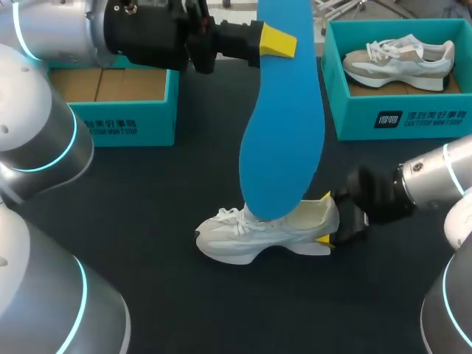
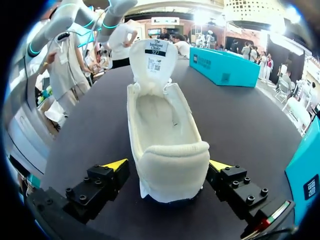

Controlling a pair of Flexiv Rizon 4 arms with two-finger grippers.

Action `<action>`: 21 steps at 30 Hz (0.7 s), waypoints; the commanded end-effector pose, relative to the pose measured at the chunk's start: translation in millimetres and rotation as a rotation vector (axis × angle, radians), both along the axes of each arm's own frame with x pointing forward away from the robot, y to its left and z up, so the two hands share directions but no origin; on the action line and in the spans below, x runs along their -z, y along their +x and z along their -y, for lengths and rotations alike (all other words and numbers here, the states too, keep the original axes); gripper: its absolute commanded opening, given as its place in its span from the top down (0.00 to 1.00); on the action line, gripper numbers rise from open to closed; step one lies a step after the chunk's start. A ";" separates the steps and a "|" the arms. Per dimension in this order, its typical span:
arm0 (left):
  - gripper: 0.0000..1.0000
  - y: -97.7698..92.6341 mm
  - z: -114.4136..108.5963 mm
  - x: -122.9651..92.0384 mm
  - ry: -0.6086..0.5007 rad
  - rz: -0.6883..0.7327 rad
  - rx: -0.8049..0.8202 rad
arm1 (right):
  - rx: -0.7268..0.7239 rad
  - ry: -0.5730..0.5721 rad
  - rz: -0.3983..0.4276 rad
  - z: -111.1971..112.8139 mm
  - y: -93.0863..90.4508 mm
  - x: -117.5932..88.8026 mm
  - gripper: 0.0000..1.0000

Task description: Take the shoe out of the shoebox, open the shoe tongue, remove and reinsert the insole, then place the shoe into the shoebox

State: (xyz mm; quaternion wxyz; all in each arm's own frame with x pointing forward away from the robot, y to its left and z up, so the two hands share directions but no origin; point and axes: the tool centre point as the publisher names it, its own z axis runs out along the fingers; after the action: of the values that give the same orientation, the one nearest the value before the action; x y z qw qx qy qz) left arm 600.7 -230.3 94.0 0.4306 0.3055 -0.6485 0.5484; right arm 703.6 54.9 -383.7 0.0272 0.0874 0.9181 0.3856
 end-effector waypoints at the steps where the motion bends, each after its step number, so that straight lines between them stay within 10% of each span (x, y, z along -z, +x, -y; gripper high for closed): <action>1: 1.00 -1.0 -0.2 1.6 -0.002 0.000 -0.002 | -0.016 -0.200 -0.035 4.3 -1.1 -15.2 0.00; 21: 1.00 -1.0 -0.2 1.6 -0.002 0.000 -0.002 | -0.049 -0.554 -0.088 6.0 -3.5 -40.8 0.00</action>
State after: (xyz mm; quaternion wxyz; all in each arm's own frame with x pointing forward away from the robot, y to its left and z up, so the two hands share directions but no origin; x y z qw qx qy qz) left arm 600.6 -230.3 94.0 0.4306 0.3056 -0.6485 0.5484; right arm 700.3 46.6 -348.3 0.0123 0.0681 0.9635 0.2588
